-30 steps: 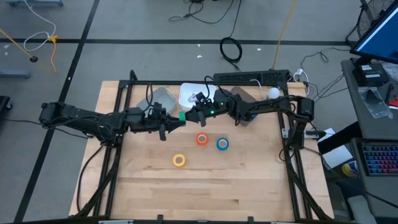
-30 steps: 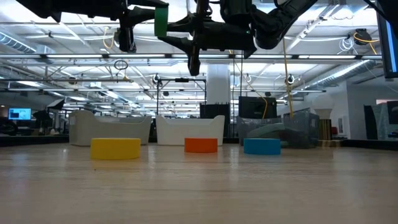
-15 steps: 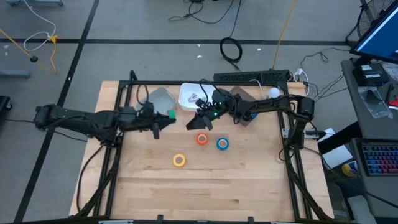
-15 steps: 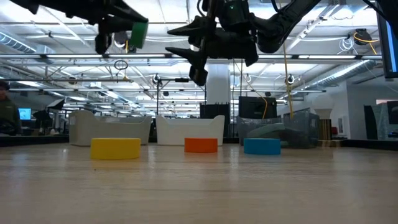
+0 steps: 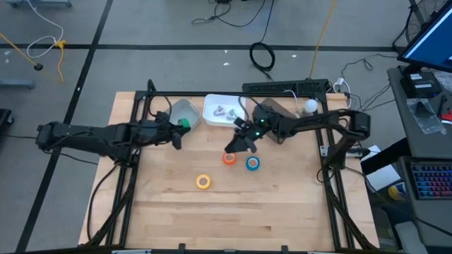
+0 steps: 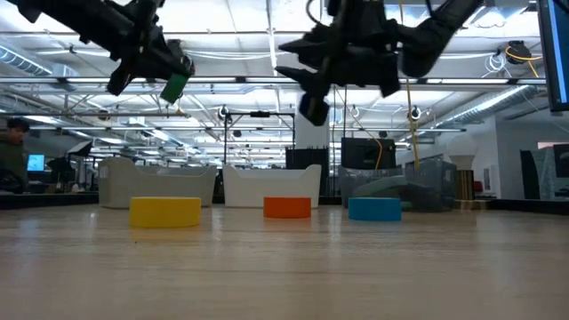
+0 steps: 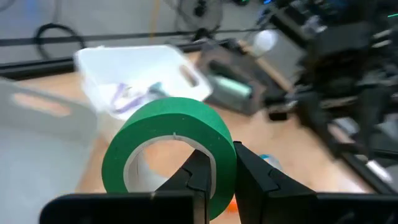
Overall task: Pick and place Stapler, Stapler remover, tape
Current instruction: Put the green tape into the gray bin, then put the yellow tape into the gray bin
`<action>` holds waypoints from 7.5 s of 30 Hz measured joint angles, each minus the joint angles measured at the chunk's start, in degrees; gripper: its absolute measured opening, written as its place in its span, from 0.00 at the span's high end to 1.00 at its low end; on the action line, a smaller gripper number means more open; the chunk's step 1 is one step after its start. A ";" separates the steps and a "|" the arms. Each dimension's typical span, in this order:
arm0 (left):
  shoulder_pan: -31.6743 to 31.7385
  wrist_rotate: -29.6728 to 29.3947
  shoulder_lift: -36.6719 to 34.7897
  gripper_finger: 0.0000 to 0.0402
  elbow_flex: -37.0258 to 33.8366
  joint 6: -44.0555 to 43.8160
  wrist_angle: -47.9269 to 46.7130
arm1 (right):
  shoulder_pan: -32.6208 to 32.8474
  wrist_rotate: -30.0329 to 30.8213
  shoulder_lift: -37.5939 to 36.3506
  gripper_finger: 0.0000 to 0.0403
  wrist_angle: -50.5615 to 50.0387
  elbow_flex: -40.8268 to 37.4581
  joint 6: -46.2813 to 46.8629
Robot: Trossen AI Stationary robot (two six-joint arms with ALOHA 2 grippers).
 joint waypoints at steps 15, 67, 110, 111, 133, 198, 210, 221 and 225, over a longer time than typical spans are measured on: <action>16.68 7.96 7.96 0.90 0.01 1.86 -4.56 | -2.59 20.29 -29.41 0.76 2.88 -26.93 -1.30; 40.51 22.37 35.73 0.90 15.35 15.50 -30.25 | -10.42 25.30 -62.78 0.76 -44.88 -29.78 -23.63; 39.95 21.14 40.30 0.71 15.35 15.78 -35.94 | -10.40 25.39 -62.73 0.77 -44.37 -29.78 -24.24; 39.98 21.16 40.25 0.71 15.39 15.78 -35.83 | -10.40 25.39 -62.73 0.77 -44.37 -29.78 -24.24; 9.85 31.40 32.80 0.71 28.46 14.44 -36.10 | -10.42 26.87 -63.38 0.76 -44.66 -29.78 -25.97; -8.82 29.24 52.19 0.71 28.46 6.56 -29.06 | -10.40 32.67 -87.10 0.77 -36.17 -48.25 -22.40; -8.82 29.20 52.19 0.71 28.46 6.93 -28.53 | -10.41 32.66 -87.10 0.76 -36.15 -48.25 -22.44; -8.82 31.32 56.53 0.71 28.40 9.03 -26.81 | -10.40 32.67 -87.08 0.76 -35.96 -48.25 -22.42; -8.69 32.32 58.07 0.71 28.40 9.50 -26.20 | -10.42 32.65 -87.07 0.77 -35.25 -48.22 -22.41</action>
